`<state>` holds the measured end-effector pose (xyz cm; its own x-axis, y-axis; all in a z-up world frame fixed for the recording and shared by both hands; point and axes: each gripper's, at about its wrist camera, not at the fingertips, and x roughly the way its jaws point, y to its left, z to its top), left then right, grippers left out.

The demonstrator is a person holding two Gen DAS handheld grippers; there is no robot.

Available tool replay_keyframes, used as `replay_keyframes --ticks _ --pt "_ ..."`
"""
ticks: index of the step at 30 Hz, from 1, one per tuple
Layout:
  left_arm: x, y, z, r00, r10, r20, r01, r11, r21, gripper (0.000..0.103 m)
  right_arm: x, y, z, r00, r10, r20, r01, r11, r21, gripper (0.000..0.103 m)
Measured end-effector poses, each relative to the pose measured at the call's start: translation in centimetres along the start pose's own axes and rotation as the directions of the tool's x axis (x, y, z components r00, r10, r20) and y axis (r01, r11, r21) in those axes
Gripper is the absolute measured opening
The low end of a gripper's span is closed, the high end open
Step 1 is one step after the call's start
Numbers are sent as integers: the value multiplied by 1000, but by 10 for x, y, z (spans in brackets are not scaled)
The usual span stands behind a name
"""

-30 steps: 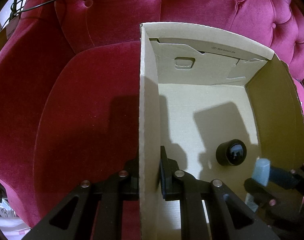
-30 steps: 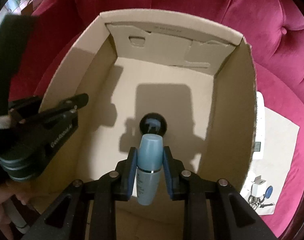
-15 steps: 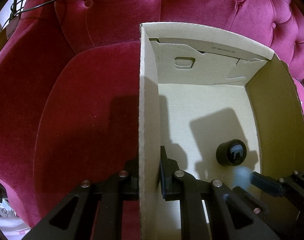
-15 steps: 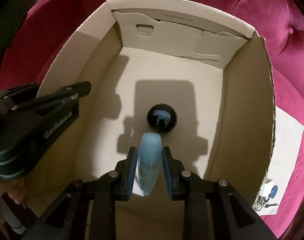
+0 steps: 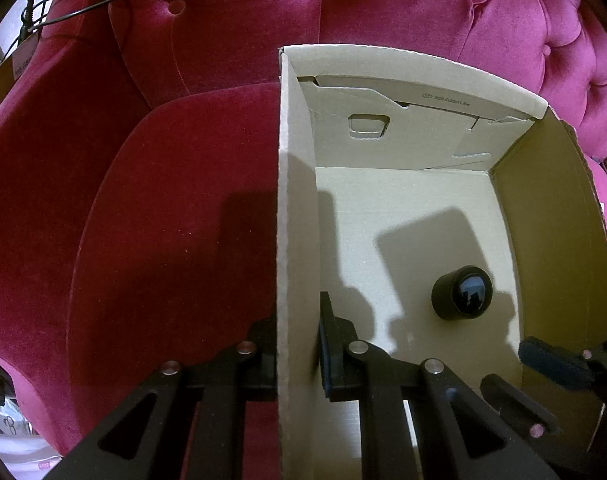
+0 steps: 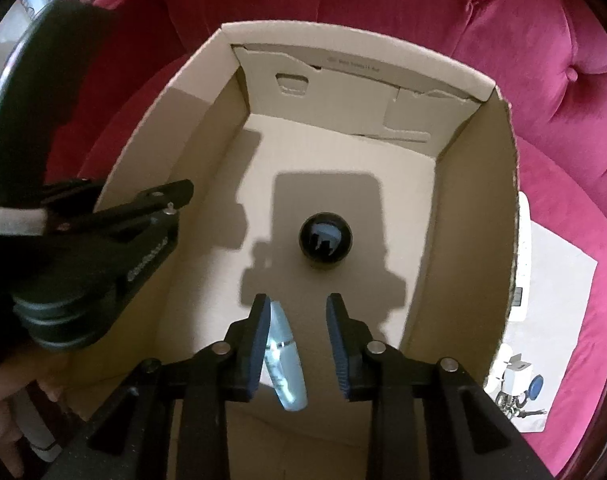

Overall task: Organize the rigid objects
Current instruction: 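Open the right gripper to release the bottle beside the black cap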

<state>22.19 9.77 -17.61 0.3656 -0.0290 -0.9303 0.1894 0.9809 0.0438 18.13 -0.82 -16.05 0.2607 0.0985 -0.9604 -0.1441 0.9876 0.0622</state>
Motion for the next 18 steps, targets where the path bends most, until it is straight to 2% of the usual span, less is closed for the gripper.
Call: replay_keyframes --ticks 9,13,18 --pt "0 0 0 1000 -1 0 1 1000 -1 15 -23 -5 -3 998 -34 45 34 999 2 51" --pt "0 0 0 1000 0 0 0 1000 0 15 -36 -13 -4 997 -36 62 34 999 24 71" --pt "0 0 0 1000 0 0 0 1000 0 15 -54 -24 -4 994 -35 99 31 998 50 85"
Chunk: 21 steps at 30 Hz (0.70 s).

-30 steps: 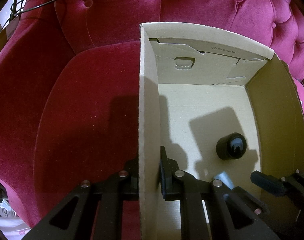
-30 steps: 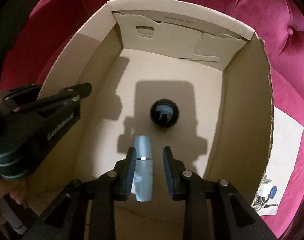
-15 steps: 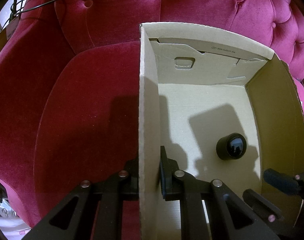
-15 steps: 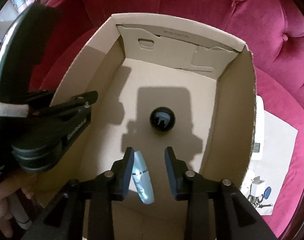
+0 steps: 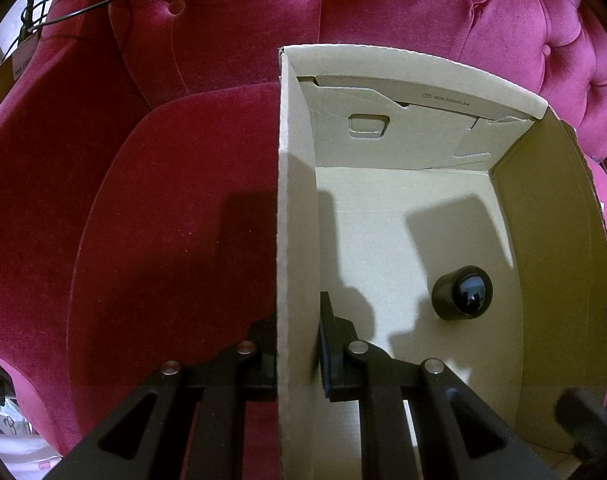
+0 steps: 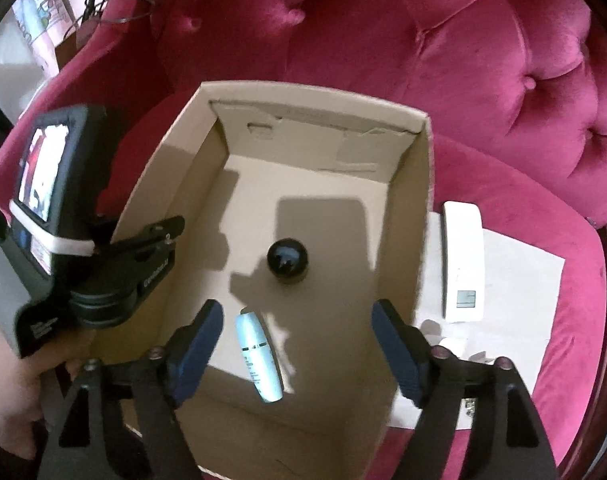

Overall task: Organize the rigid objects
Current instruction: 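Open the right gripper to release the bottle beside the black cap, then move the right gripper to the small white cube charger and grasp it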

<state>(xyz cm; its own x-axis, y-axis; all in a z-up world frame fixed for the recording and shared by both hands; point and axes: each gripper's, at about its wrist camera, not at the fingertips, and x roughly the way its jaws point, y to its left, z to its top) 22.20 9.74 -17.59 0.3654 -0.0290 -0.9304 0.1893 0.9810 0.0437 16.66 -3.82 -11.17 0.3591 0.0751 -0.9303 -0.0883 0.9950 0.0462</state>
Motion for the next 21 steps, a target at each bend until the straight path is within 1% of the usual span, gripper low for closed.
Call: replay_keyframes --ticks 1,5,7,10,13,21 --pt "0 0 0 1000 0 0 0 1000 0 15 -5 -3 0 1000 -2 10 2 1000 3 89" --pt "0 0 0 1000 0 0 0 1000 -1 14 -19 -19 1 999 -2 34 1 1000 26 96" --pt "0 0 0 1000 -1 0 1 1000 -1 14 -25 -26 1 999 -4 46 2 999 36 103" --pt "0 0 0 1000 1 0 -1 1000 0 14 -36 -42 -1 997 -29 67 26 999 47 103" --pt "0 0 0 1000 1 0 -1 1000 0 14 -41 -57 -4 997 -43 70 39 998 56 103" --pt "0 0 0 1000 1 0 -1 1000 0 14 -44 -103 -24 994 -97 46 91 989 115 103"
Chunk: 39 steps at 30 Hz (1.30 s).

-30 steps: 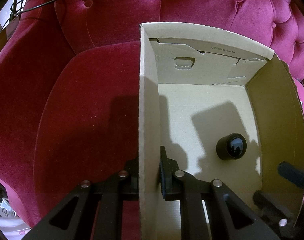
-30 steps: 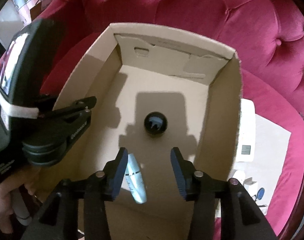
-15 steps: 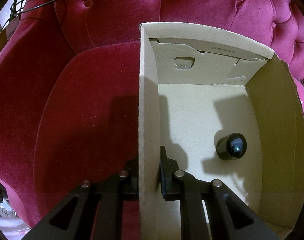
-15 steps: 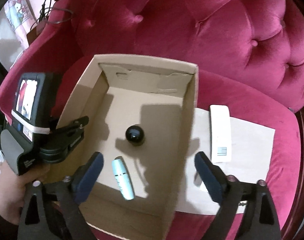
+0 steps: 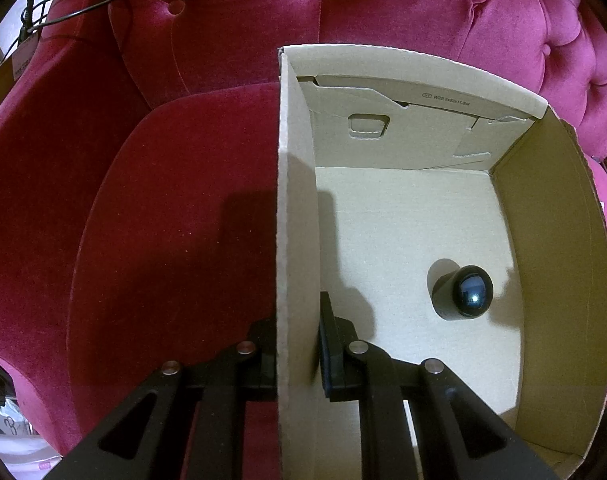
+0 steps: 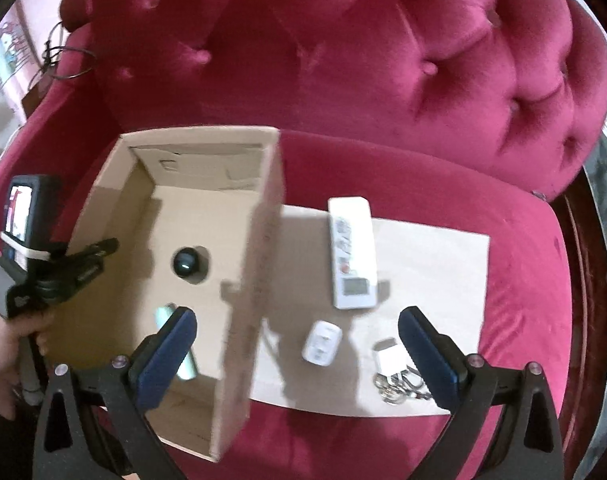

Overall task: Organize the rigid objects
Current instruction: 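Move the right gripper to the small white cube charger and grasp it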

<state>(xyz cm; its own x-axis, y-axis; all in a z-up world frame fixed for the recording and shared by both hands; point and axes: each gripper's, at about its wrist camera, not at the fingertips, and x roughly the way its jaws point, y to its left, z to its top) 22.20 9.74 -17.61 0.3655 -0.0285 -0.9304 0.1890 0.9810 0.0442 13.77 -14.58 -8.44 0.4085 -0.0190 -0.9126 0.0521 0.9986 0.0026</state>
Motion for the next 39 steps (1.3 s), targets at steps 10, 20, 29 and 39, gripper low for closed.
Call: replay_keyframes --ticks 10,20,29,39 --pt "0 0 0 1000 0 0 0 1000 0 14 27 -53 -19 996 -76 -40 79 994 75 103" --pt "0 0 0 1000 0 0 0 1000 0 14 67 -85 -37 990 -117 -77 125 986 109 103" --pt "1 0 0 1000 2 0 -2 1000 3 14 102 -97 -56 986 -114 -118 128 985 118 103" --pt "0 0 0 1000 1 0 -1 1000 0 14 123 -107 -70 986 -85 -141 107 982 154 91"
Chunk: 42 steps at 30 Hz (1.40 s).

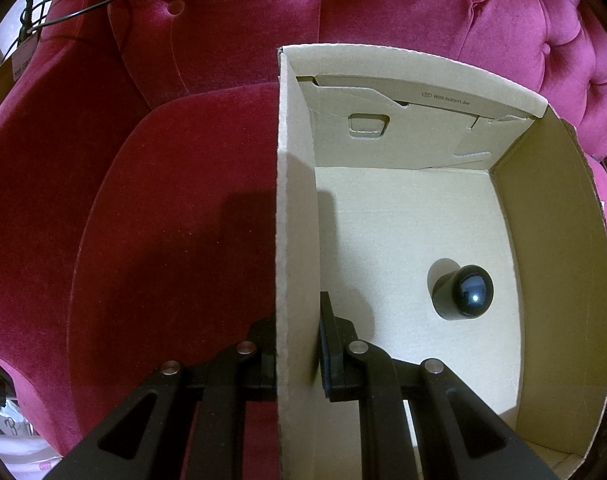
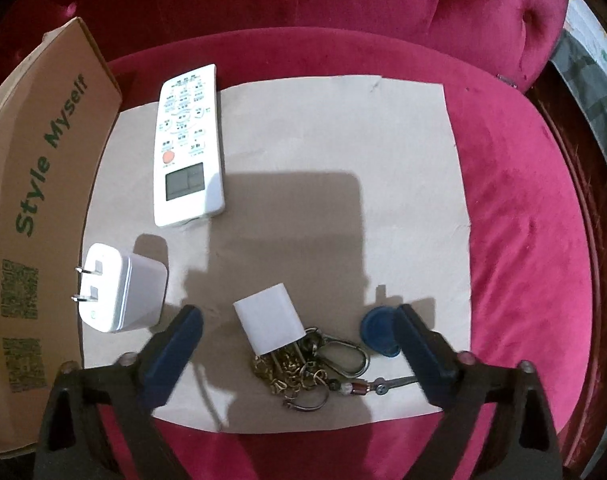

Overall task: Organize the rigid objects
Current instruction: 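Move the right gripper to the small white cube charger and grasp it, then carry the white cube charger with the right gripper into the box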

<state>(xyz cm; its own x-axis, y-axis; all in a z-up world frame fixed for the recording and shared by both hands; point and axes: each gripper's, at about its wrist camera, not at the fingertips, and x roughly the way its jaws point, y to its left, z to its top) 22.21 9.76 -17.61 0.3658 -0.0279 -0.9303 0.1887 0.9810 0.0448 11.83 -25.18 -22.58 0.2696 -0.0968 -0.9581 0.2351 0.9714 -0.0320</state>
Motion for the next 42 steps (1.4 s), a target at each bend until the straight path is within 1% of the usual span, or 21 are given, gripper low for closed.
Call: replay_keyframes --ticks 3,4,6,7,8,12,20,27,32,37,42 --pt "0 0 0 1000 1 0 -1 1000 1 14 -1 1 0 1000 13 1 -13 1000 -3 81" --pt "0 0 0 1000 1 0 -1 1000 0 14 -2 1 0 1000 14 0 -14 1000 -6 75" --pt "0 0 0 1000 0 0 0 1000 0 14 -3 4 -1 999 33 -11 -33 999 -3 52" --pt "0 -1 0 1000 0 0 0 1000 0 14 -3 5 -1 999 41 -15 -41 999 -1 33" --pt "0 -1 0 1000 0 0 0 1000 0 14 -4 6 -1 999 37 -13 -37 999 -6 31" --pt "0 -1 0 1000 0 0 0 1000 0 14 -9 12 -5 999 34 1 -34 999 -19 29" --pt "1 -1 0 1000 0 -1 0 1000 -1 14 -28 8 -3 999 38 20 -38 999 2 29" --pt "1 -1 0 1000 0 0 0 1000 -1 14 -44 22 20 998 39 39 -38 999 -14 29" --pt "1 -2 -1 1000 1 0 -1 1000 1 14 -66 32 20 996 35 78 -32 999 -41 29" --pt "1 -2 0 1000 2 0 -2 1000 1 14 -81 41 21 994 51 101 -45 997 -56 29" --pt "0 -1 -1 1000 2 0 -2 1000 1 14 -92 50 25 991 52 122 -42 995 -85 29"
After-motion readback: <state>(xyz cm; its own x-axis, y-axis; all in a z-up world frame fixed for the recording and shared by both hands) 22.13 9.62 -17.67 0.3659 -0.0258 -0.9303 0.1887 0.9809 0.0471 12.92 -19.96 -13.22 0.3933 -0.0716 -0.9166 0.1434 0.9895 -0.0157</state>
